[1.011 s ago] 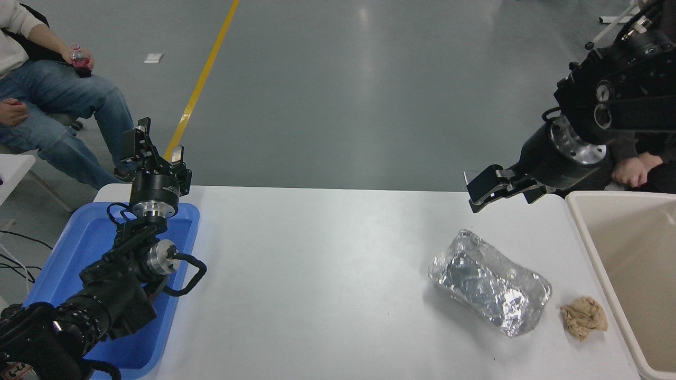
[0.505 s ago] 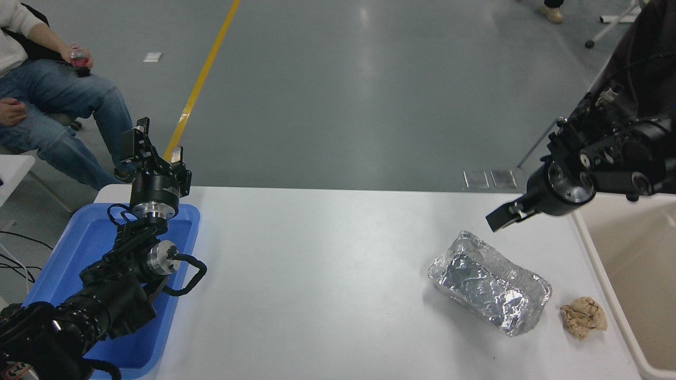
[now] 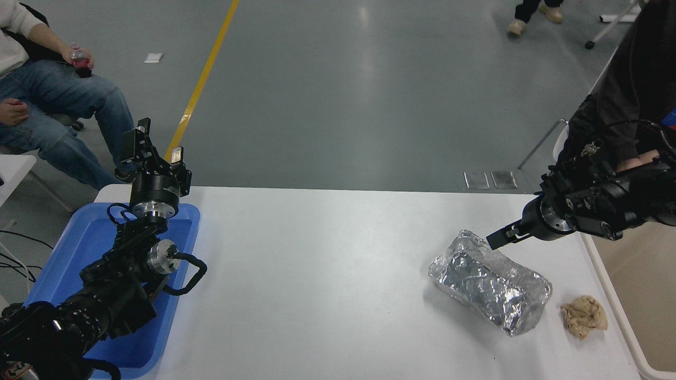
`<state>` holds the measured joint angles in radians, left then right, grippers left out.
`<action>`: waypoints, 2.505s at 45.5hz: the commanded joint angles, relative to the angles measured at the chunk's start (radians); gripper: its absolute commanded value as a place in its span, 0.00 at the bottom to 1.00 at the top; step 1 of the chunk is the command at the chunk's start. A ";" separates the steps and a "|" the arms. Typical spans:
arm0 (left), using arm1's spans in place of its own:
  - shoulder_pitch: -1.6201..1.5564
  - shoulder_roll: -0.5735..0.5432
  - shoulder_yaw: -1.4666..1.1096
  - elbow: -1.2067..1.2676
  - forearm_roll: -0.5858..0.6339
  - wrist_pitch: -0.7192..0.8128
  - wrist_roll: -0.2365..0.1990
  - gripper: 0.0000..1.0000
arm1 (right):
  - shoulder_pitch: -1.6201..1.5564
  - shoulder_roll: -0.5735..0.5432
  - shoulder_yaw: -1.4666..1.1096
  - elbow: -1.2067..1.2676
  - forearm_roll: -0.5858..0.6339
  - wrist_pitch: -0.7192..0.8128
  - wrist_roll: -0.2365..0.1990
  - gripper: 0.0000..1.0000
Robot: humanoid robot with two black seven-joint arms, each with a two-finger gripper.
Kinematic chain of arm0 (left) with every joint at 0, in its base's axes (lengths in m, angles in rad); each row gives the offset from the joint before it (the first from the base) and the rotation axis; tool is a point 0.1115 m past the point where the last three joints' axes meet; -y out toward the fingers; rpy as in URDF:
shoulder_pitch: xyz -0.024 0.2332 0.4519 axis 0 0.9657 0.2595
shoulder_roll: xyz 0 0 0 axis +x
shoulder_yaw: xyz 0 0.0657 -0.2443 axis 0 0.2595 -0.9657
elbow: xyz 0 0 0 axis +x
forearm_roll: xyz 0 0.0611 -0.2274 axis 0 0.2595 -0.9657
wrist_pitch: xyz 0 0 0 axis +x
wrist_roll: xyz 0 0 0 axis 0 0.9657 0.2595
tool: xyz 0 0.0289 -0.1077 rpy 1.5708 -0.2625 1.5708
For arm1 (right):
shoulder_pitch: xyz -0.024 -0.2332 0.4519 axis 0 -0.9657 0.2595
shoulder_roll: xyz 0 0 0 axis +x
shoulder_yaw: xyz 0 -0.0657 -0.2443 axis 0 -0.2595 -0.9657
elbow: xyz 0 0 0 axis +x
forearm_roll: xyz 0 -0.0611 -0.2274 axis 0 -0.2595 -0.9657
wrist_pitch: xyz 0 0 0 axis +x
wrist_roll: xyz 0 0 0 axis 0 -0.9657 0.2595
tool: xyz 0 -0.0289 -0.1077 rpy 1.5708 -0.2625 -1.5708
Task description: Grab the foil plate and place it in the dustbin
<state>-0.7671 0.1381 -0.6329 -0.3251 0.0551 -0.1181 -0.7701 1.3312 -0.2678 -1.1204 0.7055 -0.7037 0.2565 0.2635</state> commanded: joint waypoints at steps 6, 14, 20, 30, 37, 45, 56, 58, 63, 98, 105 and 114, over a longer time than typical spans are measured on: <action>0.000 0.000 -0.001 0.000 0.000 0.000 0.000 1.00 | -0.121 0.015 0.073 -0.093 -0.005 -0.003 -0.013 1.00; 0.000 0.000 -0.001 0.000 0.000 0.000 0.000 1.00 | -0.150 0.025 0.094 -0.107 -0.003 -0.003 -0.015 1.00; 0.000 0.000 -0.001 0.000 0.000 0.000 0.000 1.00 | -0.182 0.032 0.158 -0.155 -0.005 -0.003 -0.013 1.00; 0.000 0.000 -0.001 0.000 0.000 0.000 0.000 1.00 | -0.210 0.039 0.205 -0.178 -0.005 -0.003 -0.017 0.99; 0.000 0.000 -0.001 0.000 0.000 0.000 0.000 1.00 | -0.218 0.041 0.206 -0.178 -0.005 -0.008 -0.015 0.95; 0.000 0.000 -0.001 0.000 0.000 0.000 0.000 1.00 | -0.228 0.041 0.206 -0.182 -0.010 -0.016 -0.017 0.62; 0.000 0.000 -0.001 0.000 0.000 0.000 0.000 1.00 | -0.250 0.041 0.203 -0.184 -0.036 -0.016 -0.020 0.15; 0.000 0.000 -0.001 0.000 0.000 0.000 0.000 1.00 | -0.248 0.041 0.205 -0.184 -0.036 -0.016 -0.020 0.00; 0.000 0.000 -0.001 0.000 0.000 0.000 0.000 1.00 | -0.239 0.039 0.203 -0.182 -0.036 -0.014 -0.018 0.00; 0.000 0.000 -0.001 0.000 0.000 0.000 0.000 1.00 | 0.621 -0.237 -0.188 0.601 -0.030 0.064 -0.012 0.00; 0.000 0.002 -0.001 0.000 0.000 0.000 0.002 1.00 | 0.868 -0.237 -0.237 0.742 -0.028 0.187 -0.012 0.00; 0.002 0.002 -0.001 0.000 0.000 0.000 0.000 1.00 | 1.097 -0.232 -0.245 0.801 -0.022 0.386 -0.010 0.00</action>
<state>-0.7667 0.1391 -0.6335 -0.3252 0.0552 -0.1181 -0.7697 2.1135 -0.4914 -1.3148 1.3675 -0.7305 0.4481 0.2522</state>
